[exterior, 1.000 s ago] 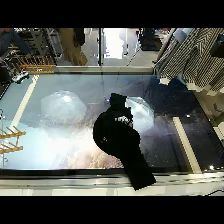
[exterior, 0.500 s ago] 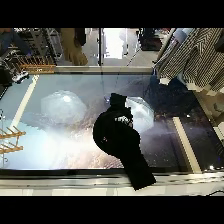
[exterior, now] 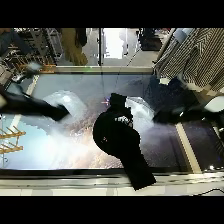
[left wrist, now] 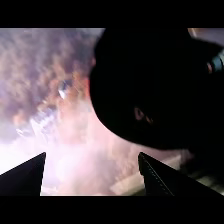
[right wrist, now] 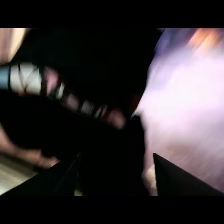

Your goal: Fold the clothes and pants, and hang the long-sleeved shirts on hangers.

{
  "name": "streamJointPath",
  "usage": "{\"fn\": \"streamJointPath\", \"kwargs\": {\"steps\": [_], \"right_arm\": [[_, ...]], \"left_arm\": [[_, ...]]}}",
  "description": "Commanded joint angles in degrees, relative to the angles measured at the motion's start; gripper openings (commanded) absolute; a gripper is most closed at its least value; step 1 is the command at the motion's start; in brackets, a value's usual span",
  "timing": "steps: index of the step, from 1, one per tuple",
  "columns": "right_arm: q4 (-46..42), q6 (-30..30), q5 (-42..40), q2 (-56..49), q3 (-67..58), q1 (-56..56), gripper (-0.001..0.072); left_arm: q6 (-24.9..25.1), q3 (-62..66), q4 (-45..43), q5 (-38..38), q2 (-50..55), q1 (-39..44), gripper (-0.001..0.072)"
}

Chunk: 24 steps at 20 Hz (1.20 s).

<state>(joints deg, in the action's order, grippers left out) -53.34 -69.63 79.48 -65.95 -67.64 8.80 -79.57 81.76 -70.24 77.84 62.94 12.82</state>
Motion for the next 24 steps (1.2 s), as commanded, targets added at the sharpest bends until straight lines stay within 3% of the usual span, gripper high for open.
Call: {"fn": "streamJointPath", "kwargs": {"steps": [1, 2, 4, 7, 8, 11, 12, 13, 14, 15, 16, 18, 21, 24], "right_arm": [[9.42, 5.14, 1.01, 0.09, 16.94, -2.4, 0.0622], [9.33, 5.31, -4.42, 0.07, 20.2, -3.58, 0.0661], [9.25, 6.38, -13.62, 0.04, 24.35, -5.92, 0.0667], [9.2, 9.25, -24.3, -0.35, 25.0, -9.4, 0.066], [8.94, 9.62, -27.5, -0.52, 25.0, -10.4, 0.0606], [8.68, 11.43, -36.35, -1.2, 25.0, -12.61, 0.0295], [8.52, 12.31, -37.53, -1.25, 25.0, -13.18, 0.0239], [8.48, 13.29, -37.27, -1.22, 24.81, -13.62, 0.0123], [8.33, 13.66, -36.28, -1.18, 24.5, -13.84, 0.0047], [8.28, 13.66, -34.16, -1.09, 23.89, -13.84, 0.002], [7.96, 13.62, -32.46, -0.66, 23.28, -13.84, 0.0019], [5.14, 13.44, -27.91, 2.73, 21.27, -13.84, 0.0019], [-2.34, 10.78, -13.86, 11.21, 12.68, -13.84, 0.0019], [0.87, 7.41, -0.07, 20.13, -2.43, -13.84, 0.0019]], "left_arm": [[6.62, -15.76, -2.75, -10.64, 0.02, 15.06, 0.0639], [7.34, -20.52, -3.13, -18.47, 0.24, 19.93, 0.0705], [4.46, -25.18, -3.02, -31.54, 1.97, 26.71, 0.072], [1.79, -23.41, -0.04, -38.53, 8.87, 28.85, 0.072], [1.79, -22.62, 0.46, -39.71, 11.52, 28.46, 0.072], [1.77, -20.87, 0.48, -43.74, 17.09, 28.39, 0.0705], [1.77, -20.46, 0.98, -45.83, 18.32, 28.39, 0.0659], [1.77, -20.31, 3.28, -48.0, 19.37, 28.37, 0.0472], [1.79, -20.31, 6.03, -50.14, 20.24, 28.13, 0.0229], [1.77, -20.31, 8.26, -51.17, 20.87, 27.93, 0.0071], [1.79, -20.26, 9.51, -51.19, 20.83, 27.56, 0.0013], [2.08, -18.64, 9.4, -46.05, 18.47, 25.88, 0.0012], [6.38, -10.82, 8.85, -30.84, 9.31, 21.62, 0.0012], [6.56, 4.96, 9.97, -13.75, -1.33, 17.99, 0.0012]]}}
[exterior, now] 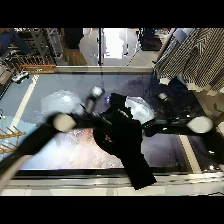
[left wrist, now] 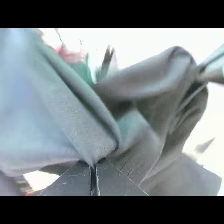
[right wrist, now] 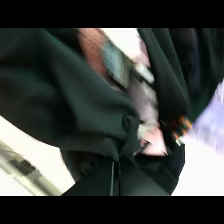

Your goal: Fold the clothes and pants, and hang the long-sleeved shirts on hangers.

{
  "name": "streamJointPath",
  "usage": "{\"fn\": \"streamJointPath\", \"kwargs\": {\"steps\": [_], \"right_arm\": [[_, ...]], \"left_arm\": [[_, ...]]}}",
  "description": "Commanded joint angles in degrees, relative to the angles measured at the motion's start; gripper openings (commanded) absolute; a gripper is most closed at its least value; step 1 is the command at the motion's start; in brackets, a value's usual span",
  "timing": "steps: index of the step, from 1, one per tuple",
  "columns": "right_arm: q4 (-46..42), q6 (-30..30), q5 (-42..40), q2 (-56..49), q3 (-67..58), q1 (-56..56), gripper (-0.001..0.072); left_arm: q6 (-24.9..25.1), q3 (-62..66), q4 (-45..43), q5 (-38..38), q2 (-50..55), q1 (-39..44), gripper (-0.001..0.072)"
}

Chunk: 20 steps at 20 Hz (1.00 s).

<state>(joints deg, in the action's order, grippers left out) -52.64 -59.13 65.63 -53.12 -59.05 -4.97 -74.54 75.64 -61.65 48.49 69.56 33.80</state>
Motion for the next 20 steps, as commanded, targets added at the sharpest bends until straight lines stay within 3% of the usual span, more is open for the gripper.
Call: {"fn": "streamJointPath", "kwargs": {"steps": [1, 4, 7, 13, 14, 16, 17, 18, 20], "right_arm": [[3.41, -3.98, 16.57, 9.84, -17.44, -0.07, 0.0018], [10.78, -4.48, 16.92, 14.03, -36.17, -0.07, 0.0016], [10.86, -4.48, 14.8, 12.13, -47.98, -0.07, 0.0016], [10.62, -2.86, 16.44, -6.99, -37.9, -0.07, 0.0021], [10.64, -2.29, 13.38, -11.85, -35.06, -0.09, 0.0054], [10.73, -5.66, 4.24, -21.38, -32.46, -0.04, 0.0381], [10.82, -12.76, 3.43, -25.24, -32.5, 0.52, 0.0481], [10.6, -19.58, 6.51, -28.26, -32.5, 1.16, 0.0508], [8.5, -21.94, 18.51, -31.06, -31.45, 1.16, 0.0508]], "left_arm": [[1.55, 17.09, 2.23, 17.88, -10.88, -3.26, 0.0012], [1.55, 32.06, 3.54, 18.03, -15.87, -3.08, 0.0012], [1.11, 37.11, 2.97, 18.21, -16.04, -3.19, 0.0012], [-8.17, 21.38, -14.19, 17.22, -6.78, -3.23, 0.0012], [-8.63, 17.44, -14.38, 14.75, -5.4, -3.21, 0.0012], [-8.66, 11.34, -14.19, 7.93, -2.16, -3.19, 0.0012], [-8.63, 10.51, -14.19, 6.08, -0.02, -3.19, 0.0012], [-8.61, 10.54, -14.21, 5.53, 2.01, -3.19, 0.0012], [-8.44, 10.54, -14.23, 5.84, 5.07, -3.19, 0.0012]]}}
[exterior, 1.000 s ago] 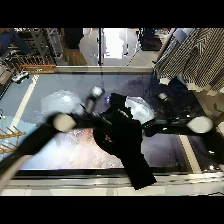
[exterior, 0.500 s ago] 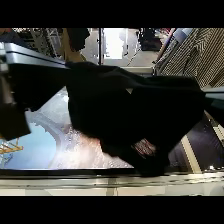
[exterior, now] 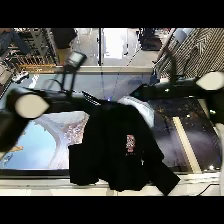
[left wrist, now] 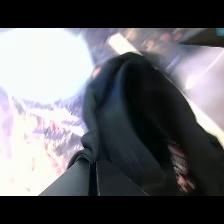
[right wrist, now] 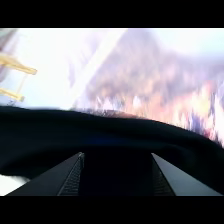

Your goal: Fold the clothes and pants, and hang the long-sleeved shirts on hangers.

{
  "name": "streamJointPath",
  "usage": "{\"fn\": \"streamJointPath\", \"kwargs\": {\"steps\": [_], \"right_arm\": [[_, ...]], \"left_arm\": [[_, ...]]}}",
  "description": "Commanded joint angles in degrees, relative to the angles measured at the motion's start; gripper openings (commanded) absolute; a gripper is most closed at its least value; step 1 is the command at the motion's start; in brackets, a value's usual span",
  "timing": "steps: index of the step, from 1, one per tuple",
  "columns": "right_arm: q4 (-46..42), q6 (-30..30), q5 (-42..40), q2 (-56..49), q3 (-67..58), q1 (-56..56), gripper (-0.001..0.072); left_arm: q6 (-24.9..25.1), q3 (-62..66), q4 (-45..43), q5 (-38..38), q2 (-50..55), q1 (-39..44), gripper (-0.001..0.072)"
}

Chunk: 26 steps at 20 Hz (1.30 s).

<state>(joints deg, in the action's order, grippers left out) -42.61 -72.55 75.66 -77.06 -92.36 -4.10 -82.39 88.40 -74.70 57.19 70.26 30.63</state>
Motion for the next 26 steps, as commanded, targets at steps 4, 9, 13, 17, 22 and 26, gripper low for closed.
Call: {"fn": "streamJointPath", "kwargs": {"steps": [4, 9, 13, 17, 22, 26], "right_arm": [[-6.21, -15.98, 3.72, -1.18, 16.39, -3.37, 0.051], [3.34, -20.72, -9.29, -3.32, 27.26, -6.21, 0.0589], [10.25, -19.32, -23.58, -9.05, 26.91, -10.8, 0.0586], [18.25, -16.74, -24.5, -13.44, 24.46, -11.15, 0.057], [9.2, -16.33, -14.6, -13.22, 21.86, -13.42, 0.0028], [-13.11, -18.38, -9.55, -4.59, 13.99, -12.94, 0.002]], "left_arm": [[0.74, -2.23, -1.14, 1.4, 5.6, 0.09, 0.0012], [0.76, -2.23, -0.22, 4.13, 2.95, 0.09, 0.0012], [0.76, -2.23, 0.39, 4.17, -1.03, 0.76, 0.0012], [0.76, -2.23, 0.79, 4.15, -3.21, 1.77, 0.0011], [0.72, -2.25, -0.24, 4.11, -1.51, 1.73, 0.0014], [2.25, -2.08, -4.74, 4.11, -1.22, 1.53, 0.072]]}}
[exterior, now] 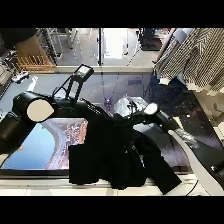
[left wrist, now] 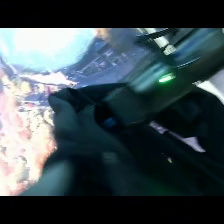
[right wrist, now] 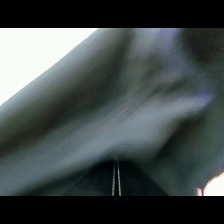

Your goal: Fold the clothes and pants, and hang the long-sleeved shirts on hangers.

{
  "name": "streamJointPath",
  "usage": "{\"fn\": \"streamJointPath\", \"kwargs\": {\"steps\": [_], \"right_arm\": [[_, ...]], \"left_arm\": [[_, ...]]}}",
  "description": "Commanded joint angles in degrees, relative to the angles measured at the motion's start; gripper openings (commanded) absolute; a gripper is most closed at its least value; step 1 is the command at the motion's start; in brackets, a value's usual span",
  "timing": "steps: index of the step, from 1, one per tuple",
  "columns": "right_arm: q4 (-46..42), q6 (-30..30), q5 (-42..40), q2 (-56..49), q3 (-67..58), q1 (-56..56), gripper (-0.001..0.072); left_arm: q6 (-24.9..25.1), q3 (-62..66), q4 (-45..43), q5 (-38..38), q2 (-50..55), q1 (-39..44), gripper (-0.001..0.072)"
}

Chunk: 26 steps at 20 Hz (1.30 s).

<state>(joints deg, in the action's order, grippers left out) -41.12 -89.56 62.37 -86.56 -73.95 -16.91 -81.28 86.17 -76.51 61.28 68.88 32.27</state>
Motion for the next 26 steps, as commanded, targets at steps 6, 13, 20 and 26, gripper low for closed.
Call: {"fn": "streamJointPath", "kwargs": {"steps": [6, 13, 20, 26], "right_arm": [[-24.35, 0.48, 11.06, 23.63, -9.07, -2.73, 0.002], [-25.16, 0.24, 3.23, 19.54, 1.86, -5.14, 0.048], [-22.34, 0.44, -6.21, -5.35, -2.64, -4.52, 0.0528], [-15.1, -1.07, -3.15, -21.53, -18.18, -4.35, 0.0517]], "left_arm": [[11.78, 3.69, 0.76, 1.4, 1.97, -1.07, 0.0698], [10.95, 3.39, 7.8, 10.97, 12.31, -11.08, 0.0645], [1.07, 3.17, 16.68, 12.74, 27.98, -29.31, 0.0648], [2.43, 3.19, 17.03, 10.27, 36.24, -28.72, 0.0655]]}}
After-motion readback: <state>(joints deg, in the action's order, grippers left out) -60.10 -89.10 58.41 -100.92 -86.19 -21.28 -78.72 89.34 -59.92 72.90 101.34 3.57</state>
